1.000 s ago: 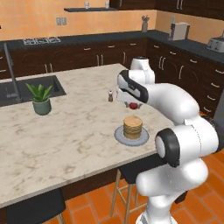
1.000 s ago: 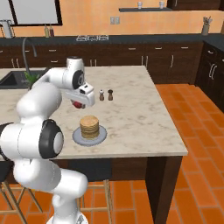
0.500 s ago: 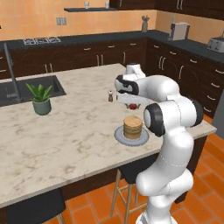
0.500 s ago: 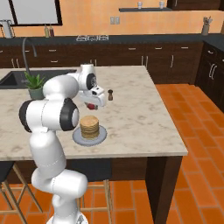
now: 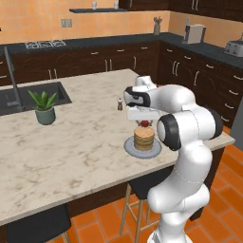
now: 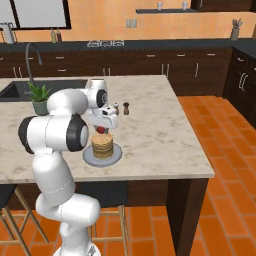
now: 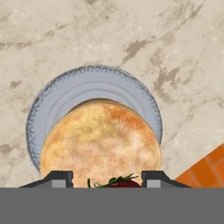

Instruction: Take the strawberry from the fridge and place it on top of the pancake, located on the dining counter.

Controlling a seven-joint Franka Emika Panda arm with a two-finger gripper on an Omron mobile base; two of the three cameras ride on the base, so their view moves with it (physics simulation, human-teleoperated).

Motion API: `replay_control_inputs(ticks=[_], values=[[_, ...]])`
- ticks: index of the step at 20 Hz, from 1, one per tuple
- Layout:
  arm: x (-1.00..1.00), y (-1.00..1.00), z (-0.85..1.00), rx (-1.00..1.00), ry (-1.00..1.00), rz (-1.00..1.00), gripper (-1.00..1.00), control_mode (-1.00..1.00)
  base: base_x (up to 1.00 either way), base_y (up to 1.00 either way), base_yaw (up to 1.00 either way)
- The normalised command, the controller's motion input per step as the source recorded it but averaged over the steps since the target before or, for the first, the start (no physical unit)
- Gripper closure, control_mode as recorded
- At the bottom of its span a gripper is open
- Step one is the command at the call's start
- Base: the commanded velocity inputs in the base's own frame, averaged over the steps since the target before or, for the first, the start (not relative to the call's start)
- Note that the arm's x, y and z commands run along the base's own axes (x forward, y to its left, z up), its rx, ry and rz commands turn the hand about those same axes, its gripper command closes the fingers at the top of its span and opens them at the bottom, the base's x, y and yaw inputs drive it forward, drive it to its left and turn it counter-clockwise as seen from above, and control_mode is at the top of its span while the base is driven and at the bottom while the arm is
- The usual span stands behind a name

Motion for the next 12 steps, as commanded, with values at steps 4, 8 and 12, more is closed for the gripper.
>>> replay_control_inputs(ticks=[4,8,12], values=[[0.0,0.0,-0.15,0.0,0.07,0.0,1.0,-1.0,0.0,0.0,0.0],[0.0,0.01,-0.21,0.0,0.03,0.0,1.0,-1.0,0.0,0.0,0.0],[0.0,0.0,-0.08,0.0,0.0,0.0,1.0,-1.0,0.0,0.0,0.0]])
